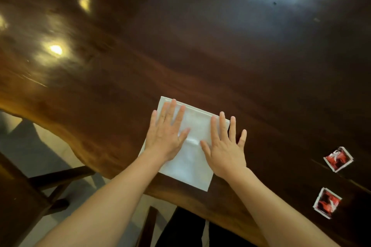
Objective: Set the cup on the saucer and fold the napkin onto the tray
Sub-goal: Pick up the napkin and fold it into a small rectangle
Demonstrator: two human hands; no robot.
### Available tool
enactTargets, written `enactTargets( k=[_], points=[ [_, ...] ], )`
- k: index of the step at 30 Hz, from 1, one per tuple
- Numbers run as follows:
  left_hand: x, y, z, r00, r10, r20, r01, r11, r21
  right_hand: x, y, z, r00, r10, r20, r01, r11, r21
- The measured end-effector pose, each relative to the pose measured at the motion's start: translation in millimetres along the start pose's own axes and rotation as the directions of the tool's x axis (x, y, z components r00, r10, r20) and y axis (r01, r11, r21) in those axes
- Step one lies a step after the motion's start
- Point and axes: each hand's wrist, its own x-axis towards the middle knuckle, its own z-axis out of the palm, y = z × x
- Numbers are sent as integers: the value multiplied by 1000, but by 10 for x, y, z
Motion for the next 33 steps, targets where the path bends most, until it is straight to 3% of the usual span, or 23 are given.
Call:
enactTargets(
  k=[5,10,14,17,23,29,31,33],
  points=[
    [57,-117,-16,997,-62,44,60,997,45,-1,173,-46,999,-38,30,39,998,-58],
    [264,-107,-458,997,-75,1,75,996,-44,83,28,-388,995,76,-59,-69,990,120],
    [440,-80,-741,997,-44,65,38,995,89,233,-8,-610,981,175,78,-191,929,317],
    [487,-30,-898,994,-8,109,-7,990,139,275,53,-795,981,138,135,-183,890,418],
    [597,90,-1269,996,78,-49,-85,986,-145,185,440,-1314,981,157,-115,-100,913,395],
    [345,295,-1151,930,296,-219,-332,931,-153,-204,858,-1293,948,92,-304,23,935,355],
    [182,318,-951,925,324,-197,-351,928,-124,-375,925,-1023,949,45,-311,43,961,272],
    [7,366,-698,941,328,-83,-333,941,-61,-491,954,-703,977,33,-211,16,974,224]
  ],
)
